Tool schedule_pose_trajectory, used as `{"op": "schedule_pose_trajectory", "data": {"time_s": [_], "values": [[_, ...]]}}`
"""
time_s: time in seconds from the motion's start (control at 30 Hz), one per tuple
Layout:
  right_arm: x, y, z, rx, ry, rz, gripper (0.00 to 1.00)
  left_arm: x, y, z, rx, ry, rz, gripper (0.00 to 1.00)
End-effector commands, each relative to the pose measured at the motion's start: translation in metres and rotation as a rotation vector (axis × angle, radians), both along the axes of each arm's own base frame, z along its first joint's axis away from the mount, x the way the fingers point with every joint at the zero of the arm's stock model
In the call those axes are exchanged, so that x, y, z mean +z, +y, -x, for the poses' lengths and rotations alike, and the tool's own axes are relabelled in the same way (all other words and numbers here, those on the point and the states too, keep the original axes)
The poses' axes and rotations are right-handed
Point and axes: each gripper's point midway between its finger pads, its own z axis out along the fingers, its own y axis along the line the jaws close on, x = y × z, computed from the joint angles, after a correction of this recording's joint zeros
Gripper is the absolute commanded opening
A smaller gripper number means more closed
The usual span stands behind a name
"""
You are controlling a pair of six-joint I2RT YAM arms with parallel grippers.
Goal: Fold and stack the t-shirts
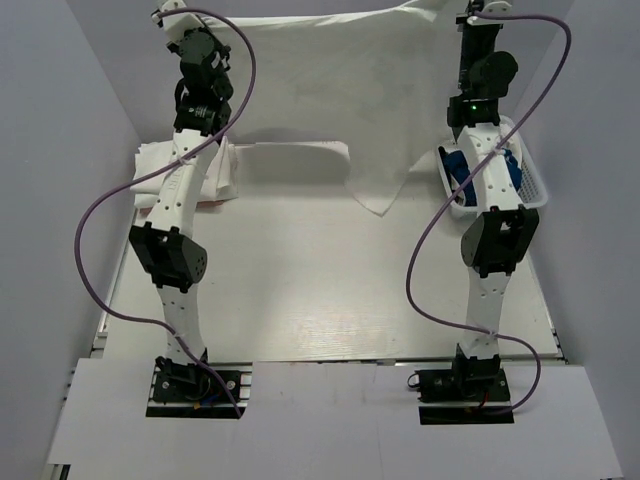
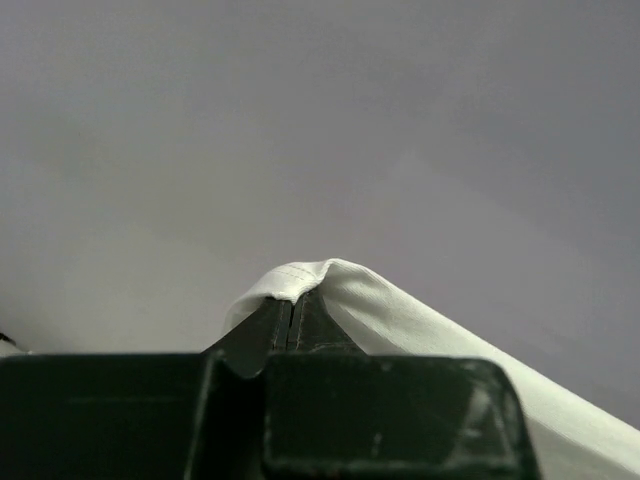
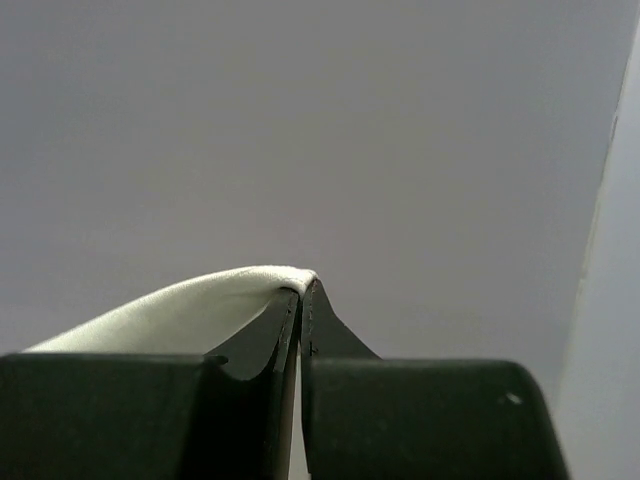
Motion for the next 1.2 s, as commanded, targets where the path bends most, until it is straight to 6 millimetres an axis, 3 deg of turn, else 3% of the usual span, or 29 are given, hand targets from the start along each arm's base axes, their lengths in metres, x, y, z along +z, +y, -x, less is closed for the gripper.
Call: {"op": "schedule_pose_trajectory", "data": {"time_s": [0.0,0.07,0.1,0.13,0.17,0.2,0.23,0.27,0.3,0.33,0.37,0.4,0.43,0.47,0.5,0.53,0.7,0.77,0.83,0.9,0.93,0.97,1.0,1.03,1.1,1.17], "values": [[0.066,0.001,0.062,0.177,-0.231,-0.044,0.0,0.073,0.021,0.044,-0.01,-0.185,0.043,0.0],[0.063,0.016,0.065,0.21,-0.174,0.022,0.0,0.04,0.025,0.033,-0.004,-0.116,0.043,0.0],[0.029,0.027,0.05,0.235,-0.067,0.068,0.0,0.044,0.024,0.04,-0.018,-0.135,0.05,0.0],[0.013,0.038,0.045,0.271,-0.016,0.11,0.0,0.009,0.027,0.031,-0.008,-0.06,0.036,0.0],[-0.002,0.047,0.044,0.304,0.031,0.143,0.0,-0.005,0.025,0.03,-0.021,-0.034,0.037,0.0],[-0.038,0.051,0.045,0.333,0.132,0.145,0.0,-0.035,0.022,0.031,-0.039,0.019,0.031,0.0],[-0.051,0.056,0.048,0.333,0.15,0.199,0.0,-0.05,0.019,0.033,-0.056,0.038,0.045,0.0],[-0.09,0.057,0.041,0.339,0.234,0.192,0.0,-0.065,0.017,0.035,-0.071,0.063,0.047,0.0],[-0.1,0.058,0.058,0.339,0.256,0.2,0.0,-0.107,0.017,0.035,-0.071,0.145,0.051,0.0],[-0.107,0.058,0.064,0.341,0.263,0.205,0.0,-0.106,0.018,0.048,-0.077,0.129,0.084,0.0],[-0.126,0.059,0.074,0.35,0.306,0.207,0.0,-0.116,0.016,0.054,-0.089,0.141,0.096,0.0],[-0.145,0.06,0.085,0.361,0.346,0.209,0.0,-0.15,0.017,0.061,-0.088,0.194,0.103,0.0],[-0.158,0.062,0.097,0.372,0.369,0.219,0.0,-0.157,0.015,0.067,-0.106,0.197,0.115,0.0],[-0.164,0.062,0.101,0.372,0.385,0.22,0.0,-0.152,0.013,0.078,-0.129,0.179,0.131,0.0],[-0.164,0.065,0.11,0.381,0.385,0.225,0.0,-0.177,0.014,0.085,-0.127,0.225,0.134,0.0],[-0.188,0.066,0.114,0.39,0.448,0.218,0.0,-0.187,0.011,0.089,-0.143,0.246,0.148,0.0],[-0.229,0.064,0.129,0.381,0.574,0.202,0.0,-0.246,0.004,0.117,-0.168,0.398,0.185,0.0],[-0.241,0.055,0.135,0.339,0.611,0.176,0.0,-0.253,0.006,0.131,-0.164,0.43,0.19,0.0],[-0.237,0.046,0.147,0.308,0.617,0.158,0.0,-0.263,0.006,0.142,-0.173,0.453,0.197,0.0],[-0.251,0.039,0.156,0.278,0.664,0.141,0.0,-0.269,0.007,0.157,-0.177,0.488,0.204,0.0],[-0.242,0.036,0.166,0.267,0.646,0.137,0.0,-0.272,0.002,0.163,-0.195,0.5,0.202,0.0],[-0.253,0.033,0.169,0.261,0.676,0.131,0.0,-0.283,0.004,0.171,-0.191,0.532,0.199,0.0],[-0.267,0.029,0.172,0.248,0.732,0.116,0.0,-0.281,0.004,0.178,-0.19,0.523,0.223,0.0],[-0.265,0.028,0.18,0.262,0.736,0.085,0.0,-0.291,0.004,0.184,-0.196,0.55,0.23,0.0],[-0.296,0.029,0.188,0.273,0.855,0.071,0.0,-0.303,0.005,0.196,-0.185,0.596,0.248,0.0],[-0.303,0.03,0.201,0.298,0.897,0.02,0.0,-0.313,0.003,0.207,-0.202,0.628,0.262,0.0]]}}
